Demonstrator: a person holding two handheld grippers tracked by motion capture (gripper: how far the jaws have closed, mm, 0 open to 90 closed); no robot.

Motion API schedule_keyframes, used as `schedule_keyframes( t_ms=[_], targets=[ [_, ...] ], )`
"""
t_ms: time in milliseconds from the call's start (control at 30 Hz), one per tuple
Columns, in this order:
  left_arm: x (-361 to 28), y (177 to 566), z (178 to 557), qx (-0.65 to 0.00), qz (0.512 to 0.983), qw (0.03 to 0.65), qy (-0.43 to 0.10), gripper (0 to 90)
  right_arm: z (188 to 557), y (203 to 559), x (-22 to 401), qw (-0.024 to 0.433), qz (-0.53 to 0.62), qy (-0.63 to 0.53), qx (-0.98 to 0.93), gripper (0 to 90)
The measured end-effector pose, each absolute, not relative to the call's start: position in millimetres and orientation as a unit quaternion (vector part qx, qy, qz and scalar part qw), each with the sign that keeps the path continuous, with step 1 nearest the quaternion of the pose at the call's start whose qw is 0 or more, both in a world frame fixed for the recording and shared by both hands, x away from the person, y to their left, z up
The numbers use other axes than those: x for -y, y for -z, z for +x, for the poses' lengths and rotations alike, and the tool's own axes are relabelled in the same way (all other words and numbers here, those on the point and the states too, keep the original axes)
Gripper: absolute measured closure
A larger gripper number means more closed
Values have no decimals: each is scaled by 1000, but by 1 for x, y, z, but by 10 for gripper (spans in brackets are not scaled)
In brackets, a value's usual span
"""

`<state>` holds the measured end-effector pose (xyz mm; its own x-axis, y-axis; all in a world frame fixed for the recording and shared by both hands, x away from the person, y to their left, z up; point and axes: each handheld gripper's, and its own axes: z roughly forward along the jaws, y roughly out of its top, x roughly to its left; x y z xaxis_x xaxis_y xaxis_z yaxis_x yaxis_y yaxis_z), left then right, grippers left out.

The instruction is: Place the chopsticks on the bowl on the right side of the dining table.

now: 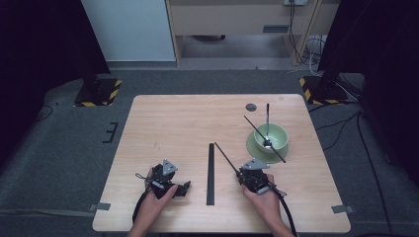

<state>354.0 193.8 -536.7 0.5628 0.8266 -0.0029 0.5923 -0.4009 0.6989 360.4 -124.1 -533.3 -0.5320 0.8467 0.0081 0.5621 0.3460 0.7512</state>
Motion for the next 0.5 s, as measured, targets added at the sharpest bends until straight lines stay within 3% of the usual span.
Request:
schedule_keyframes(
  t_ms=[167,500],
  targets=[
    [-194,537,354,-433,818,334,-175,0,361,534,127,194,443,-366,-795,848],
    [-194,537,354,-433,818,334,-175,0,361,534,129,191,442,-369,-795,860]
  ],
)
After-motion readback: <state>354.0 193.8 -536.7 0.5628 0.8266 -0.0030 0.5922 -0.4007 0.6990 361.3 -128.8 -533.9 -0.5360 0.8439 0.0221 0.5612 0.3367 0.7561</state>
